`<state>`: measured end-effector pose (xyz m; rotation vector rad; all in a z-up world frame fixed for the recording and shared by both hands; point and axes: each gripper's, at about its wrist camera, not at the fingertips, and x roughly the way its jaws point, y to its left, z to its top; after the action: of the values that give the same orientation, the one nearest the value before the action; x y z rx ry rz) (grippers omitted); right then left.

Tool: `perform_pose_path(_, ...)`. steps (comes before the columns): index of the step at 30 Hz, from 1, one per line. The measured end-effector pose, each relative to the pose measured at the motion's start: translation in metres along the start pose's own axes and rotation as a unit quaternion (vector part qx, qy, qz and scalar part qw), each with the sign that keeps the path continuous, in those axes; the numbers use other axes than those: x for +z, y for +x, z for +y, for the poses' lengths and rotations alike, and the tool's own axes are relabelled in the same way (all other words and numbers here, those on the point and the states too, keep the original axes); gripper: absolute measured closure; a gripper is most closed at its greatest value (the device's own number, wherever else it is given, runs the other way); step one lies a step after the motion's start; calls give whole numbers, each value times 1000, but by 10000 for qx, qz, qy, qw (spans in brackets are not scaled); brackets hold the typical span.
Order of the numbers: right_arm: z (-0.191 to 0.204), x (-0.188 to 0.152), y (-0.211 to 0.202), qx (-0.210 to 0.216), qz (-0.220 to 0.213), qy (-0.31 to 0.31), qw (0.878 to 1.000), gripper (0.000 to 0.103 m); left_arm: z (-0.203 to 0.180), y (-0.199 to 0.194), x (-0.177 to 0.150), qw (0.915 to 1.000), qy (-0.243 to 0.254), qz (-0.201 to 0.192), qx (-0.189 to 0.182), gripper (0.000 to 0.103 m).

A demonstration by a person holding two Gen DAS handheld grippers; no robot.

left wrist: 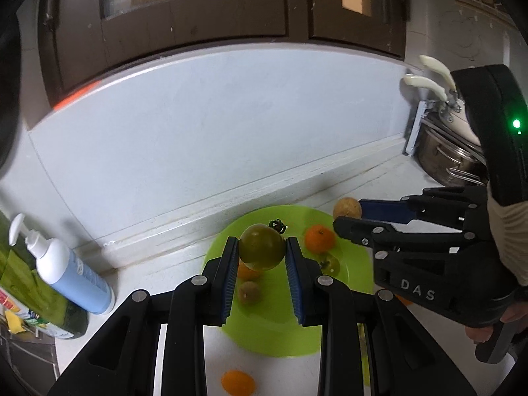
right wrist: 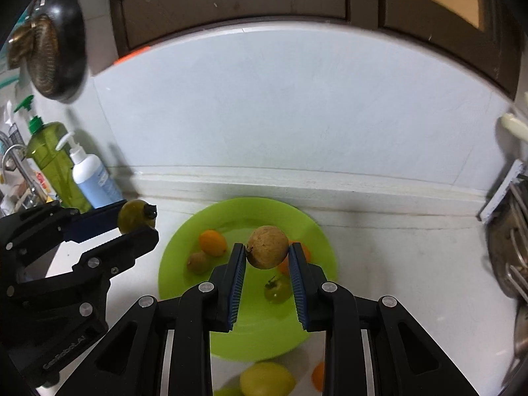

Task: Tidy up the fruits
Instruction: 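Lift the green tomato and brown fruit and carry both over the green plate, then lower both fruits onto the plate and open both tools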

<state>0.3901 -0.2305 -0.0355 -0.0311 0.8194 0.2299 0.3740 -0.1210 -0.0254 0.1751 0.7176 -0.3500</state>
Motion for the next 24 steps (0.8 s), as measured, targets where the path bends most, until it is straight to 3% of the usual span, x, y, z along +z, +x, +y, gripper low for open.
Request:
perform_pose_path(12, -25, 22, 61, 317, 573, 273, 9975, 75, 22, 78, 19, 9953, -391, 816, -357, 74)
perform_pose_path(18, -32, 27, 84, 275, 827, 290, 9958, 75, 32, 110, 21, 9902, -583, 1167, -506, 74)
perform_pose_path(24, -39, 29, 101, 296, 1018, 311, 9939, 75, 30, 131, 19, 9878, -592, 1363, -463, 74)
